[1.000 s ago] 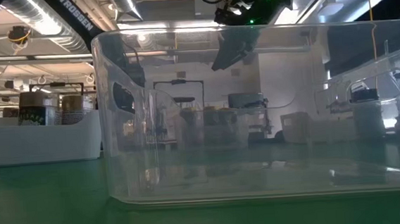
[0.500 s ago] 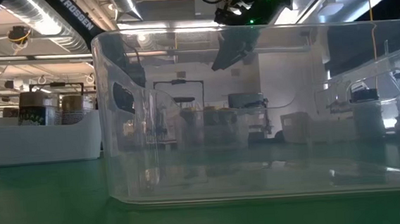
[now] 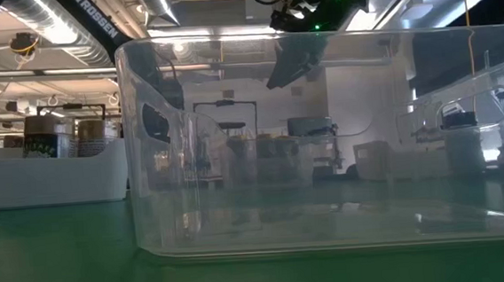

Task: Sort spices by type
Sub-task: Put the brown spice bottle into the bottom transparent bin

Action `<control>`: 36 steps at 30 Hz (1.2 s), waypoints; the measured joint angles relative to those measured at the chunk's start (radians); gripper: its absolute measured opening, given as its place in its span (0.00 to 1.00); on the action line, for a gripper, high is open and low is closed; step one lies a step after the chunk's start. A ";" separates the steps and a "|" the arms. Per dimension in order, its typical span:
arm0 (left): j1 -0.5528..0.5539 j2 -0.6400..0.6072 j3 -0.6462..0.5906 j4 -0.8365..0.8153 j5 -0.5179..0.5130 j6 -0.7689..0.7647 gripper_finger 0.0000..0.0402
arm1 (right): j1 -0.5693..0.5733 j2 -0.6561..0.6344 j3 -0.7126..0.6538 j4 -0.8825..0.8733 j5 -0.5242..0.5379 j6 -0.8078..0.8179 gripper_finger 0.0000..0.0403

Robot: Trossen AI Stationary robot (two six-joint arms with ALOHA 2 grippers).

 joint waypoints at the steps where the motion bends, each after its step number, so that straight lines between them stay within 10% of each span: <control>1: 0.000 0.000 0.000 -0.001 0.000 0.008 0.43 | 0.000 0.000 0.000 0.000 0.000 0.000 0.87; 24: -0.066 0.000 0.000 -0.002 0.030 0.068 0.15 | 0.000 0.000 0.000 0.000 0.000 0.000 0.87; 36: -0.085 0.000 0.020 -0.074 0.022 0.084 0.25 | 0.000 0.000 0.000 -0.001 0.000 0.000 0.87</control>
